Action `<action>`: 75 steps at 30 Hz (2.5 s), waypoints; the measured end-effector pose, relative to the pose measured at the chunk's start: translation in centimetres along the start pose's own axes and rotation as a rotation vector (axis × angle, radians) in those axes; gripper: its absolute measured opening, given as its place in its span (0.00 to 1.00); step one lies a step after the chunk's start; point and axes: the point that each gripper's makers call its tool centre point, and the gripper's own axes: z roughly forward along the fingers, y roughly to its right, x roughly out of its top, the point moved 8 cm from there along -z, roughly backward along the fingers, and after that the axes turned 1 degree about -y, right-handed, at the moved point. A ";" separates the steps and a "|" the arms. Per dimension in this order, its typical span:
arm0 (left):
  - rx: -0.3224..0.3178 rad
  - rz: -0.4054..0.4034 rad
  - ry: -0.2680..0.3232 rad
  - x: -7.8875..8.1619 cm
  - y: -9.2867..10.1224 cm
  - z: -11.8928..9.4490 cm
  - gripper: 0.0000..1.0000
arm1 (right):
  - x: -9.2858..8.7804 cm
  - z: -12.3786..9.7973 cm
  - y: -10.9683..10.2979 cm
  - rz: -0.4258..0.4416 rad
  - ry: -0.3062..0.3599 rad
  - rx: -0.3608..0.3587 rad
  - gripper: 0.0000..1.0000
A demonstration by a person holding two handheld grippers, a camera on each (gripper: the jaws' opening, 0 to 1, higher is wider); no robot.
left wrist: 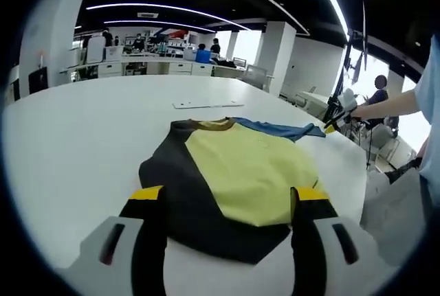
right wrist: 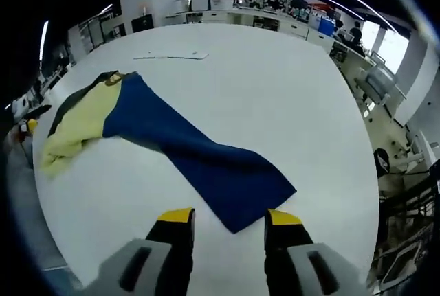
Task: Fold the garment on the visible template until the final outline fits inside the template.
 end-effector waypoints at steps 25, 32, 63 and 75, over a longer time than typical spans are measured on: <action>0.031 -0.045 -0.002 -1.1 -0.1 -0.8 0.69 | -0.9 1.9 1.2 0.016 -0.055 -0.013 0.11; 0.035 -0.046 0.000 -1.1 -0.1 -0.9 0.69 | -0.8 1.9 1.7 0.009 -0.044 -0.032 0.03; 0.033 -0.064 0.009 -1.5 0.1 -1.2 0.69 | -2.5 -1.2 1.0 0.049 -0.044 -0.073 0.00; 0.038 -0.070 0.006 -1.6 0.1 -1.4 0.69 | -2.6 -0.7 1.0 0.051 -0.044 -0.003 0.13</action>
